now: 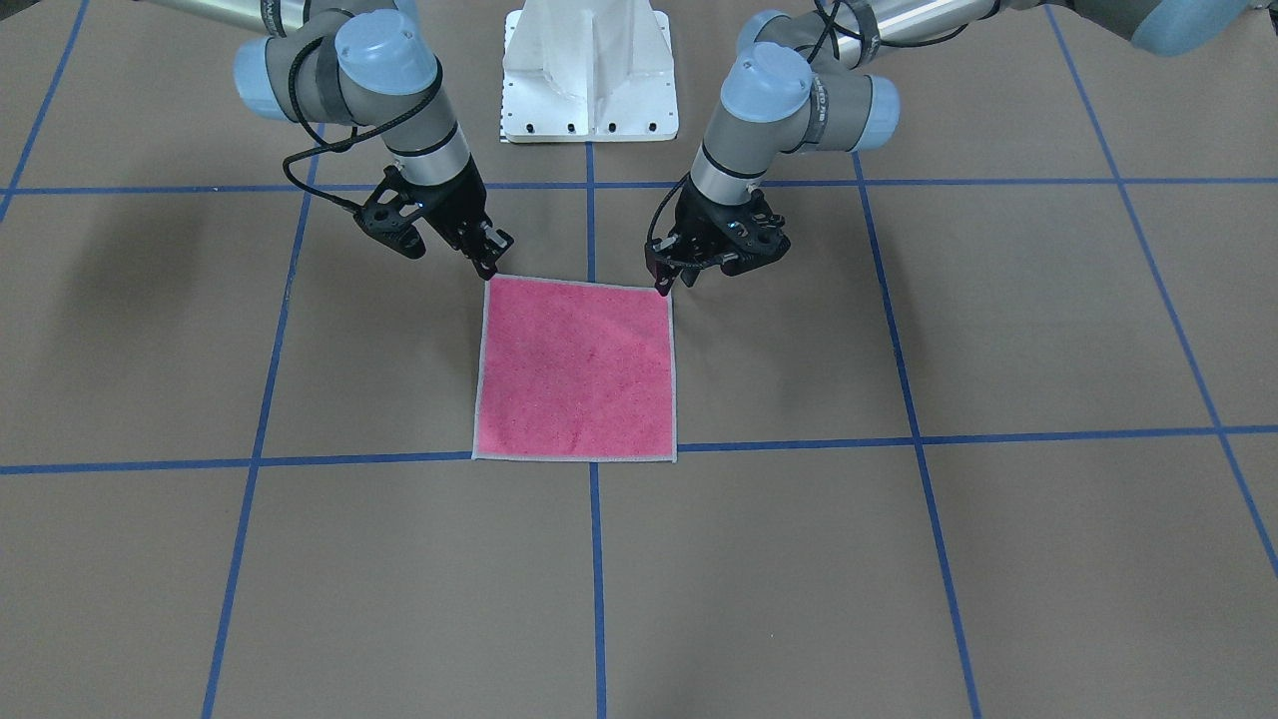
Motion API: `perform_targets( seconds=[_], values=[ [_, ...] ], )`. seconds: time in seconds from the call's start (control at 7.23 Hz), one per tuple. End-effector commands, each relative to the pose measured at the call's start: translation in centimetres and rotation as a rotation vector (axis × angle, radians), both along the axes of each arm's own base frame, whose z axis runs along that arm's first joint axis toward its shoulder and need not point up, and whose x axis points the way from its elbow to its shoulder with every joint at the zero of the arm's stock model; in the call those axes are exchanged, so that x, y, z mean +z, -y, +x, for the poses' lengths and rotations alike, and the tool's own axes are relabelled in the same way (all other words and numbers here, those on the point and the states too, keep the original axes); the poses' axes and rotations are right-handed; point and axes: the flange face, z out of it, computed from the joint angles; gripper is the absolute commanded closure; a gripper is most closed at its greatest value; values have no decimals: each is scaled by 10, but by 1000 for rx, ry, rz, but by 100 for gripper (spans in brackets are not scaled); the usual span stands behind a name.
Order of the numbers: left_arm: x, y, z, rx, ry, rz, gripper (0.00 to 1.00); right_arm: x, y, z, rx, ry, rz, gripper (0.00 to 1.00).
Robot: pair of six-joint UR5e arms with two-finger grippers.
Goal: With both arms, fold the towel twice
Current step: 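Lower the left gripper to the other near corner while the right gripper holds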
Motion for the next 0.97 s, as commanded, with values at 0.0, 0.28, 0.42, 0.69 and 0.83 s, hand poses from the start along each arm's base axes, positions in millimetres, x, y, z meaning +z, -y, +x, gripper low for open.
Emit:
perform_targets(
  seconds=[0.0,0.28,0.42,0.69,0.83],
  values=[
    [-3,2,4,0,0,1,54,0,-1,0,-2,0,0,100],
    [-2,2,5,0,2,0,62,-1,-1,-1,-2,1,0,100],
    [-3,2,5,0,0,1,73,0,0,0,0,0,0,100],
    [-4,2,5,-4,-3,-5,99,-1,-1,-1,-2,1,0,100],
    [-5,3,5,-5,-3,-6,100,-1,0,0,0,1,0,100]
  ],
)
